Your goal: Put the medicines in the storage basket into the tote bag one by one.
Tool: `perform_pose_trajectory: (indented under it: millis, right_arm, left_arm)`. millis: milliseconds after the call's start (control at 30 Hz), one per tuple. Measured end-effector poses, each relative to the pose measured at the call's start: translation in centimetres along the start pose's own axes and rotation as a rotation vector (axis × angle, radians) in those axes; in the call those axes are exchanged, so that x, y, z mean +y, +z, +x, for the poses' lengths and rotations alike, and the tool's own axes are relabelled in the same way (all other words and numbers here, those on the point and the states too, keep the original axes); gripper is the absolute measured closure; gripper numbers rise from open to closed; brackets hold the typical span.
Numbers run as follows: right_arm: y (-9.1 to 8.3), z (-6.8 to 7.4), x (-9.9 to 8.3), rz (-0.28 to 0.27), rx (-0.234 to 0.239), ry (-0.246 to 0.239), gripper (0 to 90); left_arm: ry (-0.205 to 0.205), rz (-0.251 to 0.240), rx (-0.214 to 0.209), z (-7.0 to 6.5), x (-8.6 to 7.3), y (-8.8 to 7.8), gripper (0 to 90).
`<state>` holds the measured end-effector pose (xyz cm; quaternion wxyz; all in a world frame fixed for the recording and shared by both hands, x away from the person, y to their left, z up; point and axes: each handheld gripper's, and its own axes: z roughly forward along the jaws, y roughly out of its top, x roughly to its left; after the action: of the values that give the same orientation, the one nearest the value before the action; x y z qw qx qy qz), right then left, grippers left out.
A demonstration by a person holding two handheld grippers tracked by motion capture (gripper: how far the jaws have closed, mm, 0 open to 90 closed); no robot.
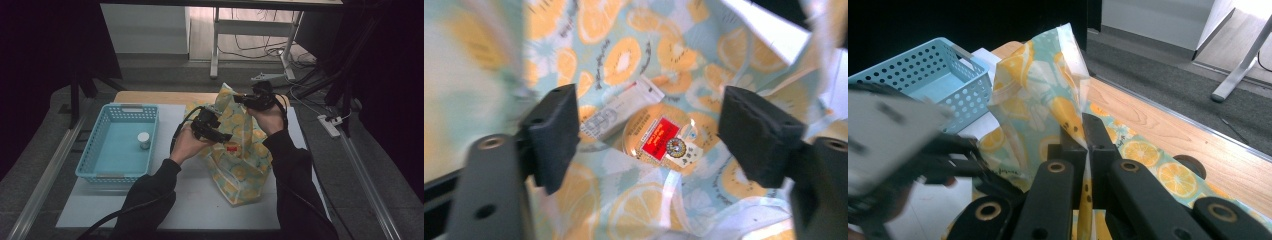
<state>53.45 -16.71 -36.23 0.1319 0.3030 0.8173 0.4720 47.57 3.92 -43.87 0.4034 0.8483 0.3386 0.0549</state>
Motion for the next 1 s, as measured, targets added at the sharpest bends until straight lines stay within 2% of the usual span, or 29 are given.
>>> perform_pose_trajectory:
  millis: [67,133,200,300,433,533,733,800,1000]
  right_arm:
    - [0.0,0.0,0.0,0.000,0.000,0.000,90.0]
    - [0.0,0.0,0.0,0.000,0.000,0.000,90.0]
    - [0.0,0.0,0.0,0.001,0.001,-0.002,90.0]
    - [0.0,-0.1,-0.1,0.003,-0.001,0.002,90.0]
    - [0.0,-0.1,-0.2,0.004,-0.001,0.004,90.0]
    - [0.0,-0.1,-0.2,0.003,-0.001,0.004,89.9]
    - [-0.1,-0.1,-0.2,0.001,0.002,0.005,89.9]
    - [-0.1,-0.1,-0.2,0.001,0.003,0.005,90.0]
    - [0.0,0.1,0.0,-0.001,0.008,0.002,89.9]
  left_arm:
    - [-0.008,-0.006,0.005,0.0,0.0,-0.9,20.7]
    - [0.002,-0.010,0.002,0.1,-0.2,-1.8,18.4]
    - [0.001,-0.019,0.003,0.2,-0.4,-2.7,13.2]
    - [-0.010,-0.031,0.003,0.6,-0.9,-3.9,6.7]
    - [-0.031,-0.045,-0.005,1.4,-1.8,-5.3,3.5]
    - [-0.041,-0.051,0.006,2.0,-2.5,-6.5,2.3]
    - [-0.057,-0.056,0.062,3.1,-4.0,-9.1,1.9]
    - [-0.044,-0.073,0.063,3.6,-4.6,-9.8,1.4]
    - [-0.060,-0.078,0.066,4.9,-6.2,-11.6,0.3]
